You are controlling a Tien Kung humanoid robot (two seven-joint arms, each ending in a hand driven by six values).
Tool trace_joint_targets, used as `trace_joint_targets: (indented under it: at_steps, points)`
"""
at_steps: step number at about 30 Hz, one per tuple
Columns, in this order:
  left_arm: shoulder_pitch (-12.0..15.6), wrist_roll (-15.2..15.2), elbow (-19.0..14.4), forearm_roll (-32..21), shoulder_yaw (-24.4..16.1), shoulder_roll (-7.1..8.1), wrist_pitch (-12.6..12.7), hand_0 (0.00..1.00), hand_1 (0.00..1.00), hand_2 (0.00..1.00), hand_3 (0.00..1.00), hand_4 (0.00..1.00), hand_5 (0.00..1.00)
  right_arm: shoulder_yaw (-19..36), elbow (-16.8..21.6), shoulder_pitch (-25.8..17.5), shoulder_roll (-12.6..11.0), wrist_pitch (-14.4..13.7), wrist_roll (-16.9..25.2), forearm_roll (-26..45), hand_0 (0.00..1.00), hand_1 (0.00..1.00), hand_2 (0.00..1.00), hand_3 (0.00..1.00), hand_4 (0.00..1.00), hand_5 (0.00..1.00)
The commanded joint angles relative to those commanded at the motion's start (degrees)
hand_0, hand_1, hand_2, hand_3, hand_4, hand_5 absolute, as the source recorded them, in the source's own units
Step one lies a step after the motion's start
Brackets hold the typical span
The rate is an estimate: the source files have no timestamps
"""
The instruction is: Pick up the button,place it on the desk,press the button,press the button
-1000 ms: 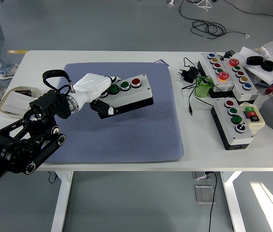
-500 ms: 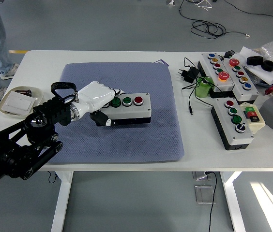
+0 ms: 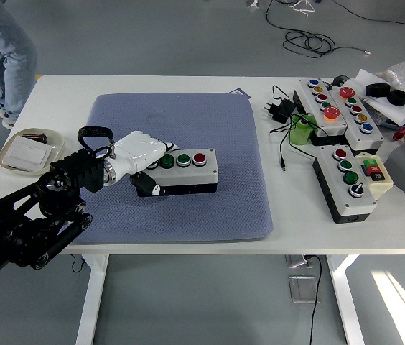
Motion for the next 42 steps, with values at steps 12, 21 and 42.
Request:
trace_joint_targets:
  at_steps: [12, 21, 42]
  points:
    - [0.64, -0.72, -0.28, 0.0, -1.67, -0.09, -2.15, 0.392, 0.474, 0.502, 0.725, 0.714, 0.02, -0.1, 0.0, -0.29, 0.01, -0.03, -0.03, -0.07, 0.787, 0.797, 0.817, 0.751, 0.412, 0.479]
    - [0.47, -0.54, -0.89, 0.0, -2.22, 0.01, -3.21, 0.458, 0.622, 0.719, 0.929, 0.773, 0.073, -0.44, 0.0, -0.13, 0.06, -0.02, 0.16, 0.57, 0.787, 0.797, 0.817, 0.751, 0.412, 0.479]
    - [1.47, 0.46, -3.1, 0.0, -4.31, 0.73, -5.21, 0.679, 0.808, 0.872, 0.998, 0.793, 0.096, -1.34, 0.0, 0.14, 0.05, 0.02, 0.53, 1.8, 0.787, 0.797, 0.817, 0.751, 0.412, 0.479]
